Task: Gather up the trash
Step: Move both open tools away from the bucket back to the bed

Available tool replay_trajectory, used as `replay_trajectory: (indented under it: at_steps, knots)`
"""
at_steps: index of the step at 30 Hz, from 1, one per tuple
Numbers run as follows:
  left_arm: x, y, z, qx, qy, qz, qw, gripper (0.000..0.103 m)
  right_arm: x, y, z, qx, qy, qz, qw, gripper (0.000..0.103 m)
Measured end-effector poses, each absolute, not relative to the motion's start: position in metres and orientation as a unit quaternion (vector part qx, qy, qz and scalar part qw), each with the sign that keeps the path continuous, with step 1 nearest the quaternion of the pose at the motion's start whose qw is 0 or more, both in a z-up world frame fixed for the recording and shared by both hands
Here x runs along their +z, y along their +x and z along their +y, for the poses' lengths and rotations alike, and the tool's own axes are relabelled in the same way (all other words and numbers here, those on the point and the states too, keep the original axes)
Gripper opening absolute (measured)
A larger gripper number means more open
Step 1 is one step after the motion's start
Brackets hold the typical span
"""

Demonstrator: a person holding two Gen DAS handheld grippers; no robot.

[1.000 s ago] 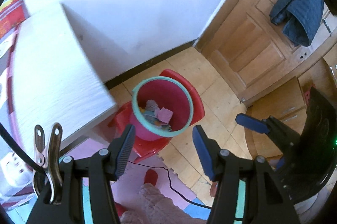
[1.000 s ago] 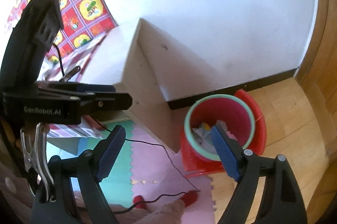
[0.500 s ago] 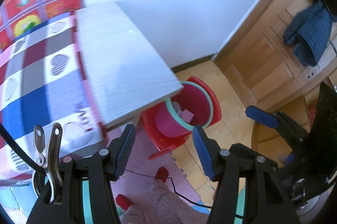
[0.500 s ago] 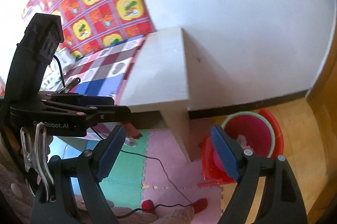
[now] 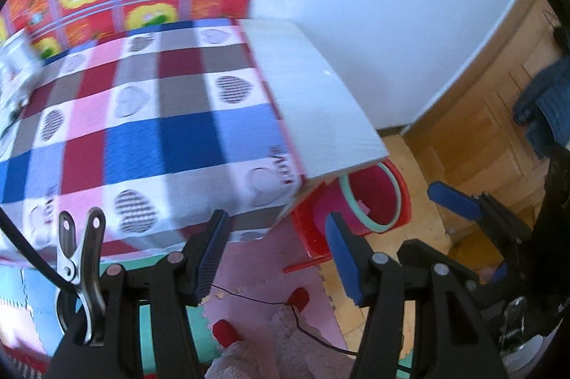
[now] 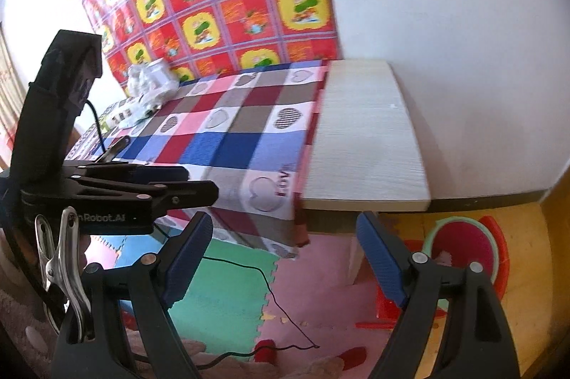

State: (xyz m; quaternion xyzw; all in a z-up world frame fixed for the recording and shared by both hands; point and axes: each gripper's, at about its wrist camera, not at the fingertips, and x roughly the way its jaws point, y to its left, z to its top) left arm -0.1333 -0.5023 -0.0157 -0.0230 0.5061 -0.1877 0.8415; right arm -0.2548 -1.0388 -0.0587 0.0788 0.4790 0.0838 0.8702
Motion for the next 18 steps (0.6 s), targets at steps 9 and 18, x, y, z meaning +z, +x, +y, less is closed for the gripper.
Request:
replay_trajectory:
  at_steps: [9, 18]
  knots:
    - [-0.004, -0.144, -0.428, -0.137, -0.049, 0.497, 0.855, 0.059, -0.054, -0.233, -0.972, 0.124, 0.060, 0.482, 0.865, 0.085]
    - [0.007, -0.152, -0.357, -0.073, -0.078, 0.489, 0.866, 0.059, -0.051, -0.204, -0.916, 0.170, 0.067, 0.487, 0.854, 0.085]
